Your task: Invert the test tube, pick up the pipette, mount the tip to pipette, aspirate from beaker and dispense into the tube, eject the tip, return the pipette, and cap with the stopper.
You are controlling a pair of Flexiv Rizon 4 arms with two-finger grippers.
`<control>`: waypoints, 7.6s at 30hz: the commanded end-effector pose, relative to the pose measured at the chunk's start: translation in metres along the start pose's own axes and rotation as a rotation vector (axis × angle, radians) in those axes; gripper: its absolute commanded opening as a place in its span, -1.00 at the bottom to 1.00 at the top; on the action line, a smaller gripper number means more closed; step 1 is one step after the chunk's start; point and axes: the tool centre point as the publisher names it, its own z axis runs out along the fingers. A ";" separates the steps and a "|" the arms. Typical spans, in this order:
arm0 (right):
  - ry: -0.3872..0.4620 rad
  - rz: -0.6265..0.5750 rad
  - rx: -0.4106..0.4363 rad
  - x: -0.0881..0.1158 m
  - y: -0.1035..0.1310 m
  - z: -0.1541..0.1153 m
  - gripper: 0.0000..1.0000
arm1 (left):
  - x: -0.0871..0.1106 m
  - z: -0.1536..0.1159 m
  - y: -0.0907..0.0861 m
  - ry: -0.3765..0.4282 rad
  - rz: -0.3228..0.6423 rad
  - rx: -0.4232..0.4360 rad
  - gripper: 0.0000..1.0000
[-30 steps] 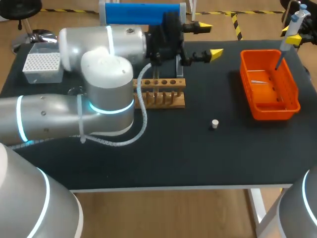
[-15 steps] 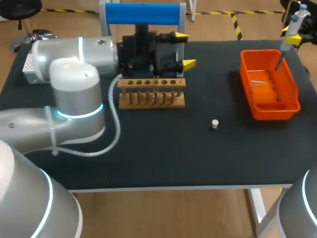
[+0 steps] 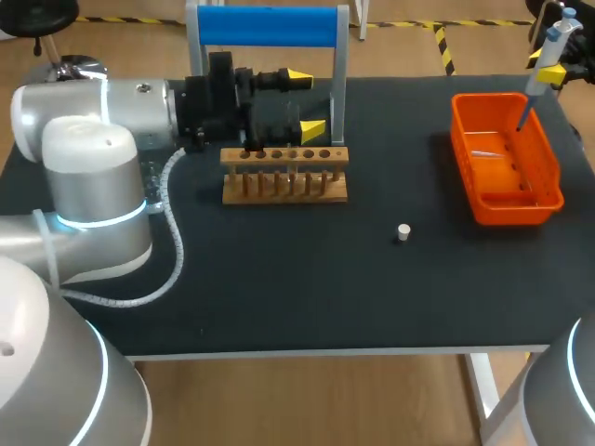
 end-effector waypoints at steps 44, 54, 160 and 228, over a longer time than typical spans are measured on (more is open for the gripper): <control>-0.065 0.012 0.012 0.033 0.021 0.059 -1.00 | 0.005 -0.003 -0.004 0.002 -0.011 -0.028 1.00; -0.070 -0.014 0.092 0.048 0.022 0.138 -1.00 | 0.005 -0.003 -0.004 0.002 -0.011 -0.028 1.00; -0.102 -0.066 0.028 0.013 -0.010 0.397 -1.00 | 0.005 -0.003 -0.004 0.002 -0.011 -0.028 -1.00; -0.376 0.047 0.312 -0.154 -0.023 0.273 1.00 | 0.005 -0.003 -0.004 0.002 -0.011 -0.028 -1.00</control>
